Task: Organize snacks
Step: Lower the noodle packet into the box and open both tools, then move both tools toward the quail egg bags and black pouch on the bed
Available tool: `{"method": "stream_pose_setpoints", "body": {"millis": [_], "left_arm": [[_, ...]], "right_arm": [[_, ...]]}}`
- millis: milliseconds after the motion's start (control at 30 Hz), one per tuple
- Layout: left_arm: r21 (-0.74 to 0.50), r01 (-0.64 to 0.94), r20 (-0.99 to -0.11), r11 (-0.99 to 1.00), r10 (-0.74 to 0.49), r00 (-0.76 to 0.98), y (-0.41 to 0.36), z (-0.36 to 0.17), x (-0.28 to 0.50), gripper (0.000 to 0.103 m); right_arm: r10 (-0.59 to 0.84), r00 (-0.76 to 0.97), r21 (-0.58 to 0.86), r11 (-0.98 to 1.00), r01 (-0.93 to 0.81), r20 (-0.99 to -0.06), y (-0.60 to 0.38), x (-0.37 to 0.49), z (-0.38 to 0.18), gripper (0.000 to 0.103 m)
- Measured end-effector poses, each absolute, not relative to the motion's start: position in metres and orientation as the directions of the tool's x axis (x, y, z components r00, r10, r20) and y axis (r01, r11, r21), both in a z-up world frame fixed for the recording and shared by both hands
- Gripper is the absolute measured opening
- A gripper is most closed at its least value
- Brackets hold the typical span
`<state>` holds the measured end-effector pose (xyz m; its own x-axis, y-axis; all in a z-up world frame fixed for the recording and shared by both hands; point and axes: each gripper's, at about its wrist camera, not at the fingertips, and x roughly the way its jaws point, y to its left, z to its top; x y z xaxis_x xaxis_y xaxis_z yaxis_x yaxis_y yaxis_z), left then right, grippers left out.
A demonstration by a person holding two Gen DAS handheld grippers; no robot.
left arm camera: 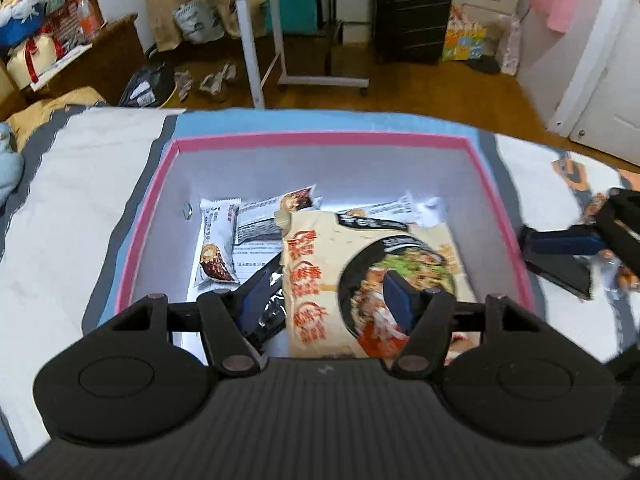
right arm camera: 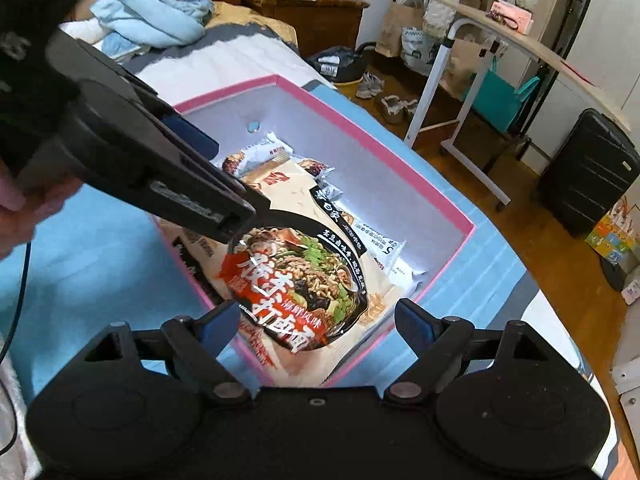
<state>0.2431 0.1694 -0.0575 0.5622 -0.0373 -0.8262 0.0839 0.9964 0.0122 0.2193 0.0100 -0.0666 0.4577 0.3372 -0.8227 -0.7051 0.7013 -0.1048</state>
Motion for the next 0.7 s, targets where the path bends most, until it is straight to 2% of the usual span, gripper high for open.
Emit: {"method": "stream_pose_setpoints", "body": {"millis": [467,567,700], "left_arm": [[0.04,0.207,-0.84,0.977,-0.079,0.537,0.126,0.015,0.172,0.066],[-0.027,0.265,-0.847,0.964,-0.164,0.506,0.116,0.025,0.159,0.067],[-0.102,0.321,-0.821,0.942,-0.262,0.507,0.1,0.037,0.142,0.074]], "right_arm": [[0.353,0.525,-0.153,0.701,-0.696,-0.774,-0.025,0.177,-0.026,0.087],[0.395,0.529,-0.141,0.687,-0.713,-0.751,-0.047,0.17,-0.012,0.087],[0.419,0.543,-0.088,0.728,-0.679,-0.728,-0.092,0.167,0.01,0.088]]}}
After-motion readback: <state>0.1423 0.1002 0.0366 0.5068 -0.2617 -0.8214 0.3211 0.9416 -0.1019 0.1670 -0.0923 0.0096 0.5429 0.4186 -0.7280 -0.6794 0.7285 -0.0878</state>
